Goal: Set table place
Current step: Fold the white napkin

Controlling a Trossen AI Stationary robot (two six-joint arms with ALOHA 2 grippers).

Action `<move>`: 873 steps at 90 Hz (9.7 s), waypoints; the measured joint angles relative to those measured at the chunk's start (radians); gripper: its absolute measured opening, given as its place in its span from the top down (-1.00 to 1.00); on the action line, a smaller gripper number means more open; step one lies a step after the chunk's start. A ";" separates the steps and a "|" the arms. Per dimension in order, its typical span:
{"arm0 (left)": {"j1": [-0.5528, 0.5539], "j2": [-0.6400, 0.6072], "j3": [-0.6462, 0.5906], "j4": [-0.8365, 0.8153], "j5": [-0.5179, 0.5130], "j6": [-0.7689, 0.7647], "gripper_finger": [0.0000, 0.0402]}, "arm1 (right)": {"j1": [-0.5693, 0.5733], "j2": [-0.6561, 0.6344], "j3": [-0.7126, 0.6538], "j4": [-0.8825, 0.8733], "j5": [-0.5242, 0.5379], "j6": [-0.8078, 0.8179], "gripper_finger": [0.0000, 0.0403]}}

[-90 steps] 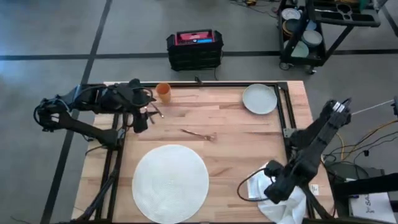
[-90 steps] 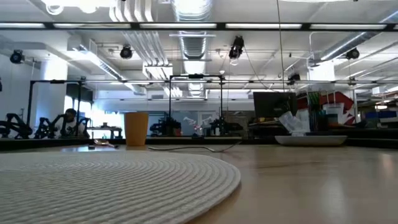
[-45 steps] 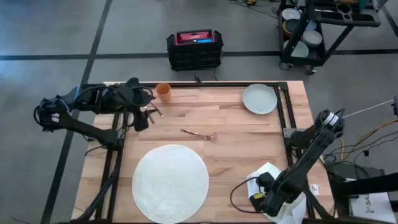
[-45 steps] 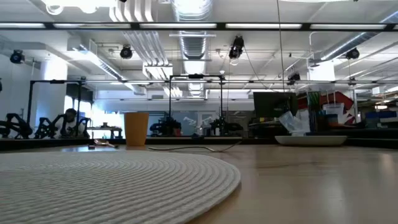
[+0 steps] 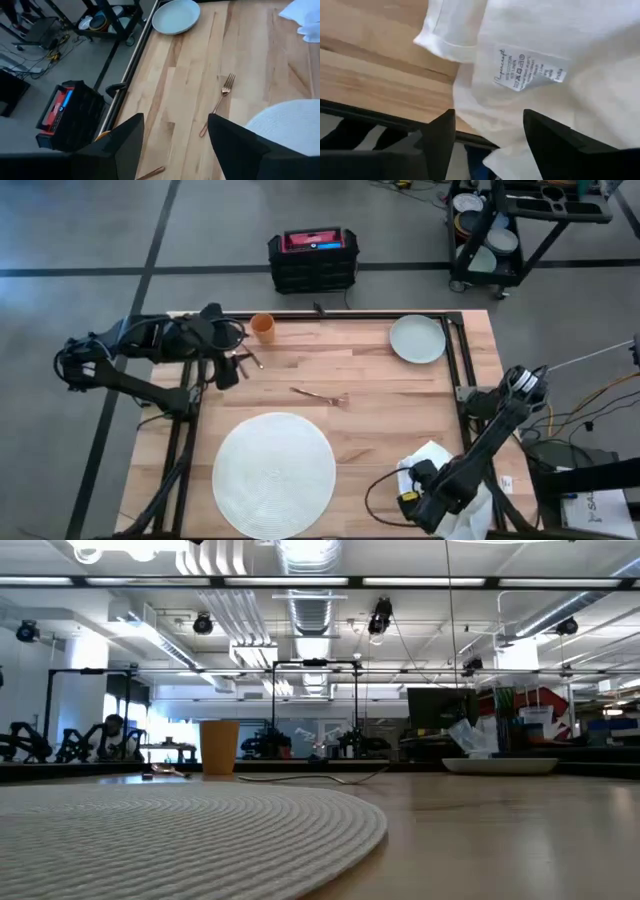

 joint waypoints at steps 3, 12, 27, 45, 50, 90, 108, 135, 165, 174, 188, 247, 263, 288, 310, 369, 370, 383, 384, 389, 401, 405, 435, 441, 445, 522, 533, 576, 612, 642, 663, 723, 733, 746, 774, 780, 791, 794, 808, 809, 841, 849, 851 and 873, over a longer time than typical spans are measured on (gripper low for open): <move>0.000 0.000 0.000 0.000 -0.005 0.004 -0.02 | 0.000 0.001 0.000 0.001 -0.006 -0.009 -0.04; 0.000 0.000 0.000 0.000 -0.023 0.006 -0.01 | -0.005 0.001 0.000 0.006 -0.004 -0.014 -0.02; 0.000 -0.001 0.000 0.000 -0.025 0.010 -0.04 | -0.023 0.004 0.003 0.019 0.006 -0.026 -0.02; 0.000 -0.002 0.000 0.000 -0.026 0.018 -0.06 | -0.026 0.055 0.005 0.015 0.000 -0.032 -0.01; 0.000 -0.002 0.000 0.000 -0.027 0.022 -0.06 | -0.026 0.068 0.004 0.015 -0.006 -0.028 -0.01; 0.000 -0.001 0.000 0.000 -0.076 0.051 0.02 | -0.031 0.150 0.001 -0.022 -0.078 -0.048 0.22; 0.000 -0.002 0.000 0.000 -0.084 0.054 0.00 | -0.031 0.136 0.018 -0.078 -0.078 -0.112 0.76; 0.000 -0.005 0.000 0.000 -0.089 0.054 0.06 | -0.031 0.131 0.087 -0.085 -0.051 -0.097 0.99; 0.000 -0.007 0.000 0.000 -0.101 0.060 0.07 | -0.019 0.118 0.222 -0.098 0.117 -0.081 0.39; 0.000 -0.007 0.000 0.000 -0.101 0.062 0.05 | -0.020 0.118 0.213 -0.097 0.136 -0.079 0.10; 0.000 -0.007 0.000 0.000 -0.102 0.066 0.08 | -0.030 0.147 0.202 -0.252 0.093 -0.088 -0.19; 0.000 -0.025 0.000 -0.002 -0.128 0.096 0.10 | -0.090 0.278 0.220 -0.235 0.044 -0.259 0.03; 0.000 -0.041 0.000 -0.032 -0.128 0.093 0.14 | -0.112 0.344 0.220 -0.257 -0.005 -0.349 0.02; 0.000 -0.059 0.000 -0.038 -0.129 0.088 0.21 | -0.121 0.251 0.220 -0.325 0.006 -0.351 0.08; 0.000 -0.058 0.000 -0.038 -0.129 0.088 0.23 | -0.108 0.234 0.220 -0.370 0.005 -0.382 0.16; 0.000 -0.055 0.000 -0.038 -0.130 0.088 0.26 | -0.144 0.335 0.158 -0.350 0.054 -0.557 0.11; 0.000 -0.055 0.000 -0.038 -0.130 0.088 0.26 | -0.145 0.336 0.156 -0.351 0.054 -0.561 0.11; 0.000 -0.052 0.000 -0.038 -0.130 0.088 0.24 | -0.154 0.341 0.141 -0.392 0.034 -0.605 0.12; 0.000 -0.052 0.000 -0.038 -0.130 0.088 0.24 | -0.154 0.341 0.141 -0.400 0.033 -0.608 0.13; 0.000 -0.051 0.000 -0.038 -0.130 0.087 0.23 | -0.156 0.339 0.141 -0.440 0.031 -0.615 0.16; 0.000 -0.051 0.000 -0.038 -0.130 0.083 0.22 | -0.160 0.321 0.141 -0.471 0.032 -0.662 0.24; 0.000 -0.051 0.000 -0.038 -0.130 0.081 0.22 | -0.160 0.315 0.142 -0.471 0.029 -0.671 0.27; 0.000 -0.051 0.000 -0.038 -0.130 0.072 0.28 | -0.157 0.205 0.185 -0.562 0.204 -0.419 0.43; 0.000 -0.051 0.000 -0.039 -0.130 0.072 0.29 | -0.152 0.159 0.209 -0.560 0.222 -0.297 0.45; 0.000 -0.051 0.000 -0.042 -0.129 0.065 0.29 | -0.133 0.135 0.227 -0.555 0.221 -0.239 0.46; 0.000 -0.051 0.000 -0.081 -0.129 0.038 0.32 | 0.119 0.148 -0.078 -0.049 -0.196 0.078 1.00; 0.000 -0.051 0.000 -0.080 -0.129 0.033 0.34 | 0.043 0.130 -0.203 0.101 -0.169 0.003 1.00; 0.000 -0.050 0.000 -0.081 -0.126 0.012 0.28 | -0.442 0.027 -0.263 0.144 0.363 -0.563 1.00; 0.000 -0.051 0.000 -0.078 -0.126 0.012 0.33 | -0.612 -0.210 -0.114 0.115 0.498 -0.856 1.00; -0.001 -0.055 0.000 -0.084 -0.127 0.012 0.36 | -0.334 -0.283 -0.002 0.106 0.509 -0.622 0.84; -0.001 -0.061 0.000 -0.085 -0.127 0.019 0.31 | -0.254 -0.167 0.079 0.087 0.423 -0.763 0.24; 0.000 -0.061 0.000 -0.135 -0.128 -0.040 0.36 | -0.480 0.184 0.402 -0.336 0.207 -1.698 -0.06; 0.000 -0.059 0.000 -0.135 -0.128 -0.040 0.34 | -0.477 0.201 0.400 -0.332 0.176 -1.777 -0.11; 0.000 -0.049 0.000 -0.135 -0.135 -0.040 0.26 | -0.471 0.242 0.397 -0.327 0.177 -1.868 -0.21; 0.000 -0.017 0.000 -0.136 -0.153 -0.040 0.08 | -0.471 0.314 0.391 -0.320 0.185 -1.913 -0.30; 0.000 -0.013 0.000 -0.137 -0.154 -0.040 0.06 | -0.468 0.315 0.386 -0.319 0.184 -1.903 -0.30; 0.000 -0.007 0.000 -0.140 -0.154 -0.040 0.04 | -0.467 0.315 0.382 -0.317 0.184 -1.885 -0.26; 0.000 -0.007 0.000 -0.141 -0.154 -0.040 0.04 | -0.467 0.315 0.379 -0.316 0.184 -1.885 -0.25; 0.000 -0.005 0.000 -0.153 -0.154 -0.040 0.08 | -0.467 0.332 0.357 -0.299 0.184 -1.885 -0.19; 0.000 -0.005 0.000 -0.154 -0.154 -0.040 0.08 | -0.467 0.334 0.357 -0.299 0.184 -1.885 -0.18; 0.000 -0.006 0.000 -0.162 -0.154 -0.011 0.11 | -0.469 0.379 0.354 -0.338 0.242 -1.852 0.10; 0.000 -0.006 0.000 -0.162 -0.155 -0.005 0.09 | -0.471 0.364 0.354 -0.363 0.265 -1.840 0.50; 0.000 -0.007 0.000 -0.162 -0.159 -0.004 0.09 | -0.472 0.354 0.354 -0.364 0.266 -1.838 0.62; 0.000 -0.006 0.000 -0.162 -0.183 0.012 0.08 | -0.484 0.235 0.356 -0.406 0.264 -1.764 0.99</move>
